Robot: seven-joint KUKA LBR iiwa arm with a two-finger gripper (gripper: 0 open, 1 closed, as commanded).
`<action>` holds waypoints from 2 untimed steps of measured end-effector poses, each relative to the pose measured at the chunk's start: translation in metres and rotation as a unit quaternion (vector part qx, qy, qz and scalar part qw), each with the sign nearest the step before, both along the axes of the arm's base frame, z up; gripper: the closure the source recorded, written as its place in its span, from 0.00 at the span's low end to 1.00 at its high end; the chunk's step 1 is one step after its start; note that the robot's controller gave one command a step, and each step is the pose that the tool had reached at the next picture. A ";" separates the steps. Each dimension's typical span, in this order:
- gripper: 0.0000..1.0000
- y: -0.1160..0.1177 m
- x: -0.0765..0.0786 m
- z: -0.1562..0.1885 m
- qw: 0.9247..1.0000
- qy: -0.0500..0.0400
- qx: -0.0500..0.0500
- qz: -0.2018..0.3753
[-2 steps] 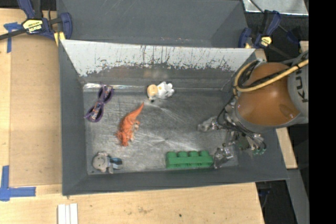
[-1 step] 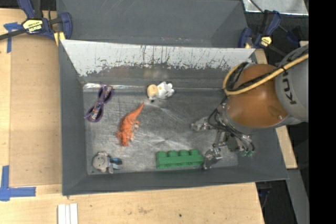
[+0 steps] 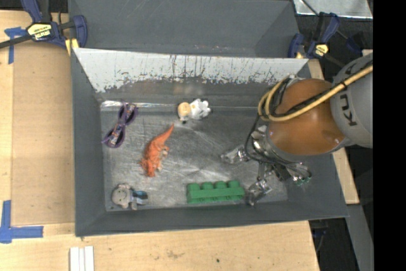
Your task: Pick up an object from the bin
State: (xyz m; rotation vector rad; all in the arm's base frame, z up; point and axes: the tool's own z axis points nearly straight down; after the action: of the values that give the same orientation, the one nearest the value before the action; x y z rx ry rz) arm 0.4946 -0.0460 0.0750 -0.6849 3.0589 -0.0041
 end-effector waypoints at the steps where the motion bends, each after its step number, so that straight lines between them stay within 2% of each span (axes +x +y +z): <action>1: 0.00 0.008 -0.003 0.001 0.997 0.000 -0.001 0.078; 2: 1.00 0.084 0.003 0.003 0.997 -0.006 0.001 0.071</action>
Offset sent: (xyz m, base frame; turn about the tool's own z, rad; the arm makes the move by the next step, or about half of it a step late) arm -0.0026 0.0836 0.0001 -0.1451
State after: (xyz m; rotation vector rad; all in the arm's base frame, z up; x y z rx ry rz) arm 0.4972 0.0379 0.0783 -0.8959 2.9906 -0.0038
